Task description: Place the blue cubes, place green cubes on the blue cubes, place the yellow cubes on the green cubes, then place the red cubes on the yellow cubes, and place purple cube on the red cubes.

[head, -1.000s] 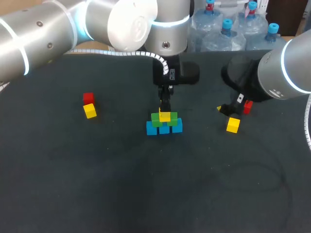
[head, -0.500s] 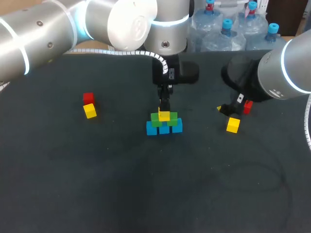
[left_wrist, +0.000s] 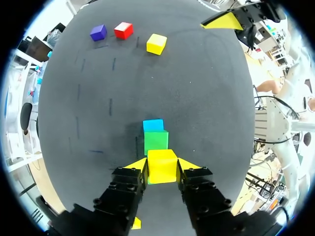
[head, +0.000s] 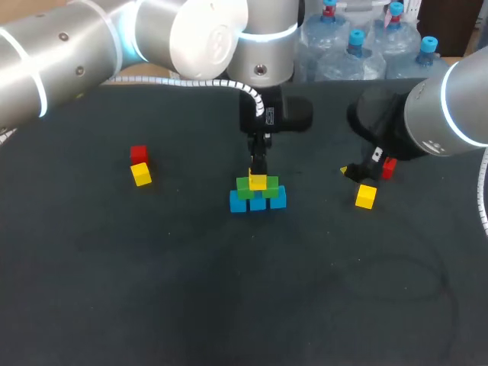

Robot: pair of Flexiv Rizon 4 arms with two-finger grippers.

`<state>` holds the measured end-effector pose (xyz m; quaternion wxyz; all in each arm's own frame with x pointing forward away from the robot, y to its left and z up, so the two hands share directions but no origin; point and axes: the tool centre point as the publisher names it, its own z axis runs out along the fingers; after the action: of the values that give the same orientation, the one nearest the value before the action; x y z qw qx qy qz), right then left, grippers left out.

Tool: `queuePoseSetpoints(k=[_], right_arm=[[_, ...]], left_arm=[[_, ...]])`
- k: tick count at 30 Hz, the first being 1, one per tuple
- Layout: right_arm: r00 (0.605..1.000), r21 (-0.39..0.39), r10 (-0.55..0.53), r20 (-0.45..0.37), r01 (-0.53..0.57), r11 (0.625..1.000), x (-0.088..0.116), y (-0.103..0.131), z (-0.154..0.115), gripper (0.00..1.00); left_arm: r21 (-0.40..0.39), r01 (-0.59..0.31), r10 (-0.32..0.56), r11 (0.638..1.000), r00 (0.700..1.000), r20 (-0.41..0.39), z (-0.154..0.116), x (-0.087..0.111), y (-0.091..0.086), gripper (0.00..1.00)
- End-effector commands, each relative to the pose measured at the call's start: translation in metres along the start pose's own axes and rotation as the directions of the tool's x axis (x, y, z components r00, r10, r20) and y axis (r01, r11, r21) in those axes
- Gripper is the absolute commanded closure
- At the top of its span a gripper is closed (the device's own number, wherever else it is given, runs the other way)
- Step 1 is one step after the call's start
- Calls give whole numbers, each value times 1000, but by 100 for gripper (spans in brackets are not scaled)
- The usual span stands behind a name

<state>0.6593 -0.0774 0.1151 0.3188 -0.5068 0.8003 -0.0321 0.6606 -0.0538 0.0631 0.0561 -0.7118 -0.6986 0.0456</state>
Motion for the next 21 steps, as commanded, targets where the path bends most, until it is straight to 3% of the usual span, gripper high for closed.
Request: queuePoseSetpoints(k=[1,7,8,11,13,15,17,19,21], right_arm=[[1000,10,2,7,-2,1000,2,2,1,0],[1000,10,2,7,-2,1000,2,2,1,0],[1000,10,2,7,-2,1000,2,2,1,0],[1000,10,2,7,-2,1000,2,2,1,0],[1000,10,2,7,-2,1000,2,2,1,0],[1000,10,2,7,-2,1000,2,2,1,0],[1000,10,2,7,-2,1000,2,2,1,0],[1000,10,2,7,-2,1000,2,2,1,0],[1000,10,2,7,-2,1000,2,2,1,0]], left_arm=[[7,-2,2,1000,1000,-6,0,-2,3,100],[9,-5,5,1000,1000,-5,0,-2,3,99],[9,-5,5,1000,1000,-5,0,-2,4,84],[10,-8,8,1000,1000,-5,0,-3,4,74],[10,-9,9,1000,1000,-3,0,-3,4,58],[8,-10,10,1000,1000,0,0,-3,4,51],[8,-10,10,1000,1000,1,0,-3,4,37],[8,-10,10,1000,1000,2,0,-3,4,10],[8,-10,10,1000,1000,2,-1,-3,4,3]])
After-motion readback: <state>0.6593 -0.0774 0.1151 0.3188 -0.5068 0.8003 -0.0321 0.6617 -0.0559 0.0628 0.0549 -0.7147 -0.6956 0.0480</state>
